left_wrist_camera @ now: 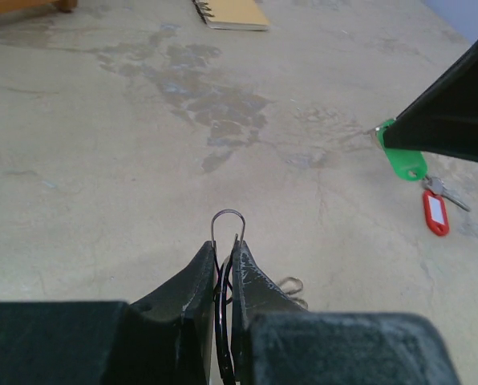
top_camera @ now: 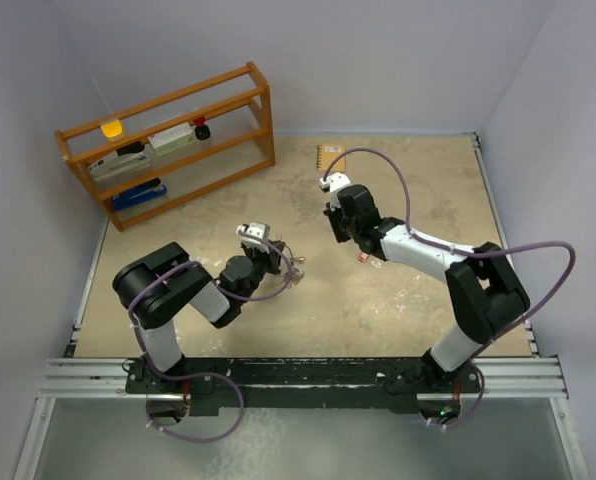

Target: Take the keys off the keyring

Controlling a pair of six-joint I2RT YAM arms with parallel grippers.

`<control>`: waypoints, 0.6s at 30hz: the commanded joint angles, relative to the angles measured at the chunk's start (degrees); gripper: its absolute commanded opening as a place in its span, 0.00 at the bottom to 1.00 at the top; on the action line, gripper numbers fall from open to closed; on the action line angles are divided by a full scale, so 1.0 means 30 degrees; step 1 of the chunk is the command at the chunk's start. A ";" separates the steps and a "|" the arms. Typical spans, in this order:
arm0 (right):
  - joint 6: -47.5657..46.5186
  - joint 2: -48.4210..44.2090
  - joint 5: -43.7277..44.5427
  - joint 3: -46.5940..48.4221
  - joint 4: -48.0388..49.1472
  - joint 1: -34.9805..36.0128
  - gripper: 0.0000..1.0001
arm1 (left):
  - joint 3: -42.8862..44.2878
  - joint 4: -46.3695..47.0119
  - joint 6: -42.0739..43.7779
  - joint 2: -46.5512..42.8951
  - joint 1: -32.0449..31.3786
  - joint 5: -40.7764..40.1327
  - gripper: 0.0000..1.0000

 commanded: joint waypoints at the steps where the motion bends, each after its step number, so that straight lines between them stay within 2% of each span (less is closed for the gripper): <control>1: 0.0315 0.1024 -0.1699 0.1469 0.1277 -0.0313 0.00 | 0.0676 0.1054 0.0944 0.0132 0.0359 -0.1048 0.00; 7: 0.0174 0.3462 -0.2145 0.3019 0.1468 -0.0506 0.00 | 0.1753 -0.0415 0.1768 0.1092 0.0403 -0.1945 0.00; 12: -0.0159 0.4999 -0.2109 0.4084 0.1558 -0.0672 0.00 | 0.1986 -0.1185 0.1406 0.1616 0.0388 -0.2823 0.18; 18: -0.0132 0.5951 -0.2214 0.4823 0.1714 -0.1051 0.00 | 0.2043 -0.2317 0.1555 0.1470 0.0388 -0.4281 0.33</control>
